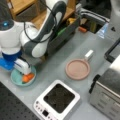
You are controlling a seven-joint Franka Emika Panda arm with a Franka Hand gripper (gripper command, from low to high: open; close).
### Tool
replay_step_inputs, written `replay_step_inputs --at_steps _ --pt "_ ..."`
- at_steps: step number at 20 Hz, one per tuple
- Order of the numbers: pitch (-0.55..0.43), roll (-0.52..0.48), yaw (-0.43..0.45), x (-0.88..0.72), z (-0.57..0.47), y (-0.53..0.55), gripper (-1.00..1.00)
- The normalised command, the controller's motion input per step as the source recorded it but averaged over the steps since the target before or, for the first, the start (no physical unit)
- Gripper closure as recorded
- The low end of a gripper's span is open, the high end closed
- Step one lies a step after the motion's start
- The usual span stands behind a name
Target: Pick up the pan. Place the pan on the table. Pick up the bowl. Place the bowl on the stove.
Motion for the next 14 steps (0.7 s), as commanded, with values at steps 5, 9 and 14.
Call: replay_step_inputs --at_steps 5,9,14 --pt "0.007 0.033 0.038 0.05 0.03 -0.02 1.00" --pt "0.010 0.040 0.023 0.02 0.03 0.02 1.00" --pt "-0.013 0.063 0.019 -0.03 0.00 0.06 1.00"
